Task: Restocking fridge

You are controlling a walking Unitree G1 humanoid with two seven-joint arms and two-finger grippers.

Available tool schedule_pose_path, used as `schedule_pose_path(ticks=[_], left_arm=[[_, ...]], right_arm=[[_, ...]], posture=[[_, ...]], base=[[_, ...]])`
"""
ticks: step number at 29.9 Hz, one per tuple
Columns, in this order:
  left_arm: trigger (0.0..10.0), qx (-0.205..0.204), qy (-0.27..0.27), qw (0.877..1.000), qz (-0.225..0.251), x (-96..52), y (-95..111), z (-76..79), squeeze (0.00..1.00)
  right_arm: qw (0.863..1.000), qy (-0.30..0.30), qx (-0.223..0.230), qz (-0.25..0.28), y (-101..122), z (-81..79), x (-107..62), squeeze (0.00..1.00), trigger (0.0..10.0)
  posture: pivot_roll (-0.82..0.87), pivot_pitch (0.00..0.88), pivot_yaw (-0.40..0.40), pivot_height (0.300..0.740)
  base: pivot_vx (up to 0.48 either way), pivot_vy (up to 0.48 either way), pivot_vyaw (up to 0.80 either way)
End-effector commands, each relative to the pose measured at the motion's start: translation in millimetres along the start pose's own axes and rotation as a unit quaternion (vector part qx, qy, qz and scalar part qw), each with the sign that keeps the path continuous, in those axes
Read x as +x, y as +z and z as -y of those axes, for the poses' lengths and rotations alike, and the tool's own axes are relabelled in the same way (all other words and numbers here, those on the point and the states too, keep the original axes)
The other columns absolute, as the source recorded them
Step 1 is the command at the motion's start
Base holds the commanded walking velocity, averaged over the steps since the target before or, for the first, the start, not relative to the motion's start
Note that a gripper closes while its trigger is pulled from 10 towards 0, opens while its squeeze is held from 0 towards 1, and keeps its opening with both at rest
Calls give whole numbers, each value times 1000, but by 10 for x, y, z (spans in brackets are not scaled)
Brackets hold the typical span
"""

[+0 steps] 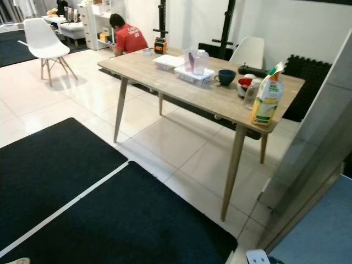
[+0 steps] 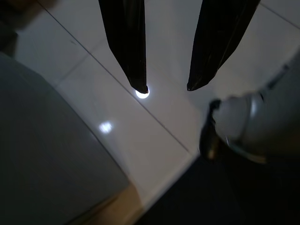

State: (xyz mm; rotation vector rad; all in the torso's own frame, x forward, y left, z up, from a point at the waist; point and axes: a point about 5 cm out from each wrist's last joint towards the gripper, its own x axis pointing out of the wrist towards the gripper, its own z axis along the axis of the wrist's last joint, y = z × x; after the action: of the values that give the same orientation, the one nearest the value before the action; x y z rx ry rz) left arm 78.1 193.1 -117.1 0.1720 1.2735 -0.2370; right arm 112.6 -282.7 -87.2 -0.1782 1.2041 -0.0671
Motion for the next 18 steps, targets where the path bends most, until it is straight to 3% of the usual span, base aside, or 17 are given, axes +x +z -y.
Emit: schedule_pose_path(ticks=[1,6,14,18], left_arm=[[10000,2,-1,1000,24,11,120,-2,0],[10000,4,-3,1000,24,12,122,6,0],[10000,2,-6,1000,26,16,130,23,0],[10000,3,-10,1000,24,18,129,35,0]], right_arm=[[1000,4,-5,0,25,-43,11,0,10000],[1000,6,-15,-26,-156,-75,-3,0,10000],[999,-7,-30,-20,-93,-20,-4,0,10000],[999,-22,-35,-11,-35,16,-3,0,10000]], posture=[[-62,0,-28,740],[-65,0,-28,740],[-69,0,-29,740],[-67,0,-35,740]], base=[[0,0,800],[0,0,800],[0,0,800],[0,0,0]])
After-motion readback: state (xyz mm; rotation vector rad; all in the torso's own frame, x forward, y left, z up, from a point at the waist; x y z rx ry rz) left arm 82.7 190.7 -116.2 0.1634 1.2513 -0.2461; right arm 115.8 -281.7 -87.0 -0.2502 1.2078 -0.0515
